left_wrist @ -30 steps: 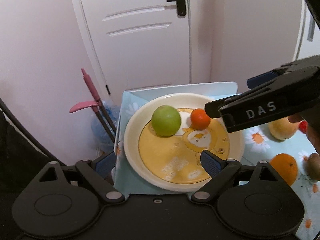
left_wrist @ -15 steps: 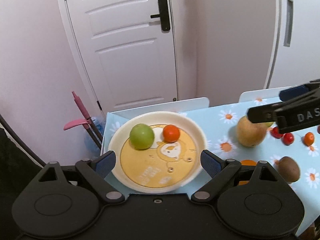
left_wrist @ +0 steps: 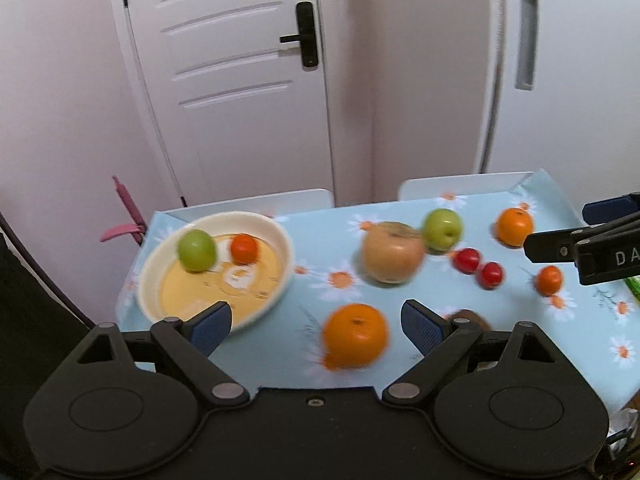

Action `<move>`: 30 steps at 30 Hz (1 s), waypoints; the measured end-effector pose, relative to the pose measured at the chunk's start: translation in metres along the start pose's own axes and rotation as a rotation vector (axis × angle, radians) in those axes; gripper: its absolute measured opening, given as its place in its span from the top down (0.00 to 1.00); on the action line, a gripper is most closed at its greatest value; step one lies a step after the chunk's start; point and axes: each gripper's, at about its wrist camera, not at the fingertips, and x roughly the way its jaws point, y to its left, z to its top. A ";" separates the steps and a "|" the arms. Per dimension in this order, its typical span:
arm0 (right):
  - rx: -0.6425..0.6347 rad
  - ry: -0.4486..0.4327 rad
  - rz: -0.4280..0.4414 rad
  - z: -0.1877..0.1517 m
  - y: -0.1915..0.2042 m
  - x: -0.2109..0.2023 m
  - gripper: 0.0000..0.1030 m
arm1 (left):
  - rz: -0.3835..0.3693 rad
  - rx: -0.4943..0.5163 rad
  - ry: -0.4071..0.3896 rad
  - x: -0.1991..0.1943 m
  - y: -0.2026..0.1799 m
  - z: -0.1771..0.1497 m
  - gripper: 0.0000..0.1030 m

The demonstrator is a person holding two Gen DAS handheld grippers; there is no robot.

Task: Organize fruits
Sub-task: 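Grasp the kiwi with the left tool while the right tool grasps a tangerine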

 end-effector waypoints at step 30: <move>-0.044 0.018 0.036 -0.075 -0.095 0.068 0.00 | 0.084 0.019 0.009 0.094 -0.146 -0.054 0.19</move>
